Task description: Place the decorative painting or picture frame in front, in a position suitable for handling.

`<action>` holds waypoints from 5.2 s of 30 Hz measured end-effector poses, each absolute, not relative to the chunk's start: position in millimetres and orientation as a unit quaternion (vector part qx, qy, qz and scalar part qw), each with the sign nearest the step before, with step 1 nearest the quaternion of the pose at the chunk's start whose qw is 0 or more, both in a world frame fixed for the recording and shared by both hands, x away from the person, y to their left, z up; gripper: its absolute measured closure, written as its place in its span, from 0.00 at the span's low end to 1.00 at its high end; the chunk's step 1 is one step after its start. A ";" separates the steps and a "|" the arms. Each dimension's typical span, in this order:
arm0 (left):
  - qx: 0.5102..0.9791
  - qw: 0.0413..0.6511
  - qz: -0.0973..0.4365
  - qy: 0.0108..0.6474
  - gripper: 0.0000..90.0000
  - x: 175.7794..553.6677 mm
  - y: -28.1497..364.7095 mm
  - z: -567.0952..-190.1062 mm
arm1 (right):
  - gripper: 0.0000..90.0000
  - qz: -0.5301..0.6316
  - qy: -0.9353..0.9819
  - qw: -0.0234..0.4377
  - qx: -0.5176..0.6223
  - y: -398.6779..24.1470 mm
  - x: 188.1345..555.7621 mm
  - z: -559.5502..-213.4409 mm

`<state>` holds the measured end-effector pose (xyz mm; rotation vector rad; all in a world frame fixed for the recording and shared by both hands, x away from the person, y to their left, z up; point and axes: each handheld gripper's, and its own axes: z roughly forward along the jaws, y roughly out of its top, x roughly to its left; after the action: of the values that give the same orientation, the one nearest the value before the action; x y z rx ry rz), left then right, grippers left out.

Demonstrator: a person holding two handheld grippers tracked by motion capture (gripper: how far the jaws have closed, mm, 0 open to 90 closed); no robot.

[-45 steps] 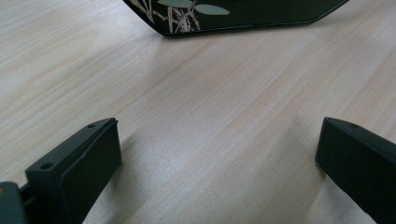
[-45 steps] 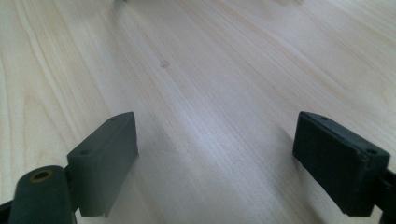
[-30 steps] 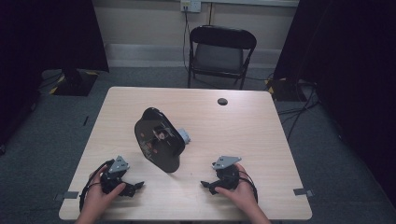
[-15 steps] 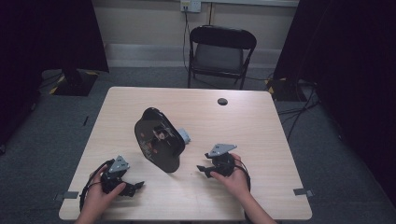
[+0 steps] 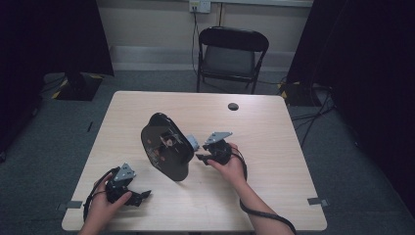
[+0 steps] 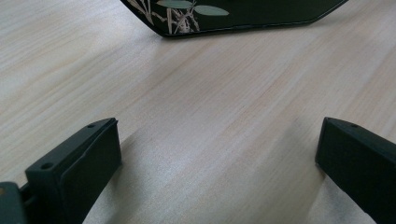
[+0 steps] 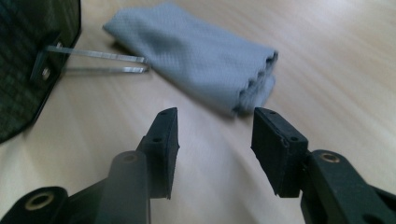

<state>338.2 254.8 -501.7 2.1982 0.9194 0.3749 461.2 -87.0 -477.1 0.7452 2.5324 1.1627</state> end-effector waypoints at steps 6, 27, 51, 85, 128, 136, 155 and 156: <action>0.852 0.357 0.145 0.355 0.00 338.5 254.9 -501.7 | 0.59 0.402 0.866 0.138 0.262 -69.2 489.1 -463.1; 0.852 0.357 0.145 0.355 0.00 338.4 254.9 -501.7 | 0.95 0.375 0.874 0.103 0.292 -49.2 492.1 -488.2; 0.852 0.357 0.144 0.354 0.00 338.7 255.1 -501.7 | 0.97 0.386 0.861 0.120 0.309 -121.4 457.4 -476.5; 0.853 0.358 0.144 0.352 0.00 339.1 255.3 -501.7 | 0.46 0.398 0.873 0.120 0.253 -118.1 446.8 -481.3; 0.853 0.357 0.144 0.352 0.00 339.1 255.2 -501.6 | 0.66 0.403 0.821 0.120 0.386 -235.0 378.6 -486.5; 0.853 0.357 0.144 0.352 0.00 339.0 255.2 -501.6 | 0.34 0.402 0.831 0.122 0.364 -249.4 370.3 -482.6; 0.853 0.358 0.144 0.352 0.00 338.9 255.3 -501.5 | 0.17 0.375 0.853 0.143 0.334 -263.7 356.9 -499.0; 0.851 0.363 0.143 0.352 0.01 338.7 255.6 -501.8 | 0.17 0.375 0.853 0.143 0.334 -263.8 356.9 -499.0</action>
<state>338.7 255.6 -501.8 2.1900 0.9059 0.3684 356.9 -263.8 -499.0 0.9624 2.4607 1.0825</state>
